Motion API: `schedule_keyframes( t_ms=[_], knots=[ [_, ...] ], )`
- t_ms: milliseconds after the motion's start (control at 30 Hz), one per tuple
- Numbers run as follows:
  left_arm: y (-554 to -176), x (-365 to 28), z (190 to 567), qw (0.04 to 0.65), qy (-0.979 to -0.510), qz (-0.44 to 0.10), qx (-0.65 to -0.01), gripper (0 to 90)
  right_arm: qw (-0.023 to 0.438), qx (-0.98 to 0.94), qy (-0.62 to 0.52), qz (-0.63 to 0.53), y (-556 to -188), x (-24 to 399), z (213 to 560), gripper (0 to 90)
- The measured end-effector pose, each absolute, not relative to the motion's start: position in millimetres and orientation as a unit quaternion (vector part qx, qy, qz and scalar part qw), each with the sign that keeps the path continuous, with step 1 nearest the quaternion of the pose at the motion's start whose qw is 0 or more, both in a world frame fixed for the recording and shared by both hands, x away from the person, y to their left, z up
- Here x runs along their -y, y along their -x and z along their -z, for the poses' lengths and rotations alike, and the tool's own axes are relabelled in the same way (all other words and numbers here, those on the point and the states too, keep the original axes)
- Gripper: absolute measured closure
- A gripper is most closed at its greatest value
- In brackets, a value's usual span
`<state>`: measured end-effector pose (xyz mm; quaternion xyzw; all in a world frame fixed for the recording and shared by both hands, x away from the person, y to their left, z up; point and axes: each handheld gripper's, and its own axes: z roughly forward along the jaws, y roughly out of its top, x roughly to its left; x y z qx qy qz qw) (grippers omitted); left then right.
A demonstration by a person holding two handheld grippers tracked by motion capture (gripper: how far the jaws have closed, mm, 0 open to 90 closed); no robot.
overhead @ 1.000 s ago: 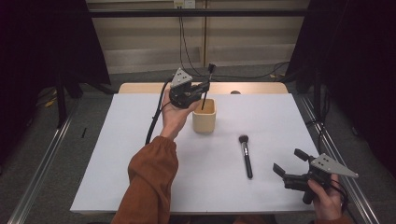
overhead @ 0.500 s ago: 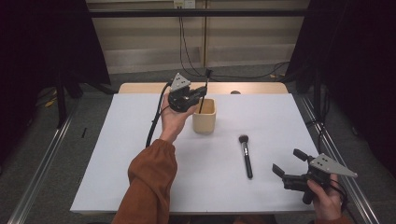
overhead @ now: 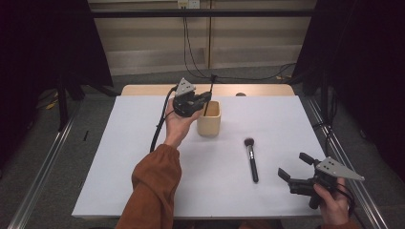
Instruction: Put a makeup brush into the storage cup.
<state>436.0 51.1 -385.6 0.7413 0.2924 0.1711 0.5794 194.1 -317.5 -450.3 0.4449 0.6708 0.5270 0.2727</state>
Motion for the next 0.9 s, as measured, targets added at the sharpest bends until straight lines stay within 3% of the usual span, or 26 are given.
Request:
schedule_keyframes(
  t_ms=[900],
  knots=[
    [-435.5, -64.5, 417.0, 0.561, -0.750, -0.156, -0.314, 86.0, 0.270, -0.679, -0.440, -0.523, -194.9, 316.8, 451.2, 0.0]
  ],
)
